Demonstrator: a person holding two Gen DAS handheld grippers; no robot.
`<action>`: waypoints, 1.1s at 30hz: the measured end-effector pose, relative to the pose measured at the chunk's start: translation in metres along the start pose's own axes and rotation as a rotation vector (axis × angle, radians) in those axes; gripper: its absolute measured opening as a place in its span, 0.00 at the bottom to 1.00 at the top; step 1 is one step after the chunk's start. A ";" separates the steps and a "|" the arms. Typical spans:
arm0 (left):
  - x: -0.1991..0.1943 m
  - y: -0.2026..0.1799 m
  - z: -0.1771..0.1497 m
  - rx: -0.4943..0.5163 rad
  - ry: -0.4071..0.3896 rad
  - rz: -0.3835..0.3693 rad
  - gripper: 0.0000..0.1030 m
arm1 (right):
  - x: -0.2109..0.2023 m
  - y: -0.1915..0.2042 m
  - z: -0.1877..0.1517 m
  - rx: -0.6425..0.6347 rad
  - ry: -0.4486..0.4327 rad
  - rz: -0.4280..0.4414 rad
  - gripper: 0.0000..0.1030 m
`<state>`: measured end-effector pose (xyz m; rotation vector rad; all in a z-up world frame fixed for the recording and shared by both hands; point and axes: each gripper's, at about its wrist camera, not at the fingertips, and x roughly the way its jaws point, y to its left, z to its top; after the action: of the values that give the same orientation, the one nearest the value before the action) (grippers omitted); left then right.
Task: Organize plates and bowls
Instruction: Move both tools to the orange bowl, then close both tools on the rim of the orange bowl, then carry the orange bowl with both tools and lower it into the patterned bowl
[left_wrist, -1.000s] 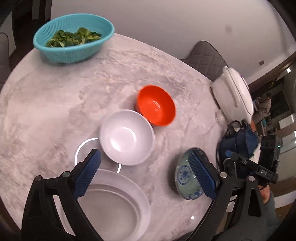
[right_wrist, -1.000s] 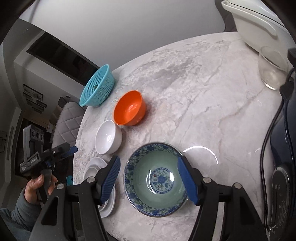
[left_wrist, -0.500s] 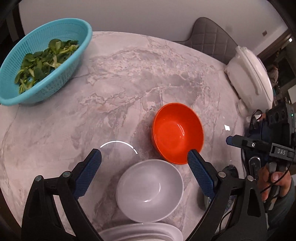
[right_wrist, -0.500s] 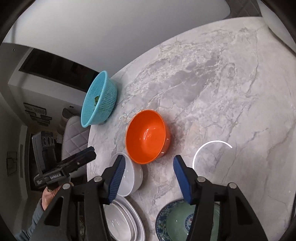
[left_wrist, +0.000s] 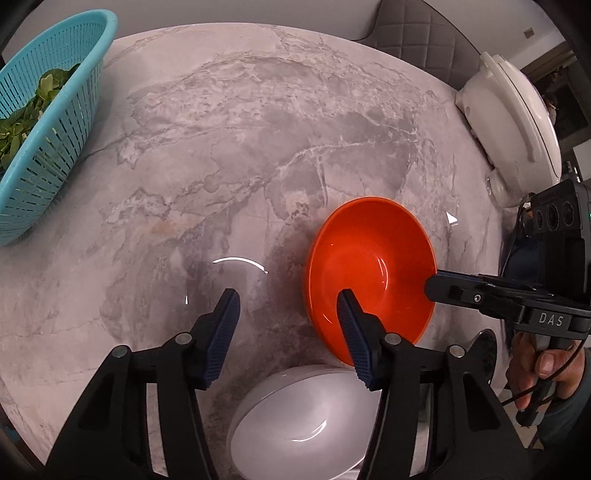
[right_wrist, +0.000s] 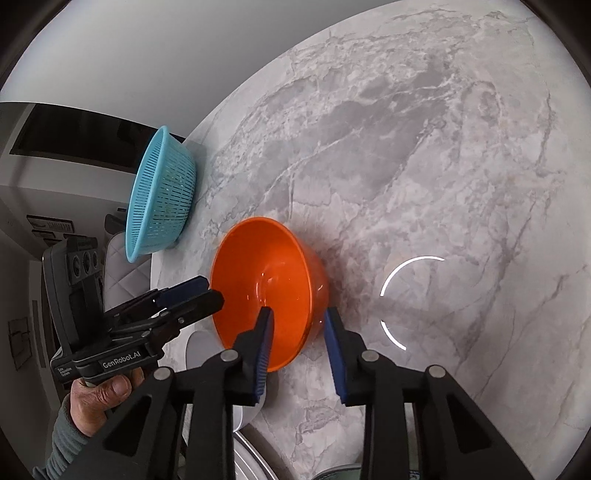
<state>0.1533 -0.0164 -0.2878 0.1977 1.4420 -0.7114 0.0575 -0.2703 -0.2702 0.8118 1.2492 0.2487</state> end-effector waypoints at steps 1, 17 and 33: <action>0.002 0.000 0.001 0.004 0.004 -0.002 0.50 | 0.002 -0.001 0.001 0.002 0.004 -0.001 0.29; 0.028 -0.014 0.004 0.034 0.064 -0.036 0.12 | 0.016 -0.005 0.004 0.008 0.030 -0.031 0.16; 0.005 -0.026 0.011 0.020 0.036 -0.037 0.10 | -0.003 0.002 0.007 -0.008 -0.008 -0.036 0.15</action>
<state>0.1479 -0.0441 -0.2837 0.2009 1.4769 -0.7556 0.0637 -0.2738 -0.2655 0.7824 1.2533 0.2212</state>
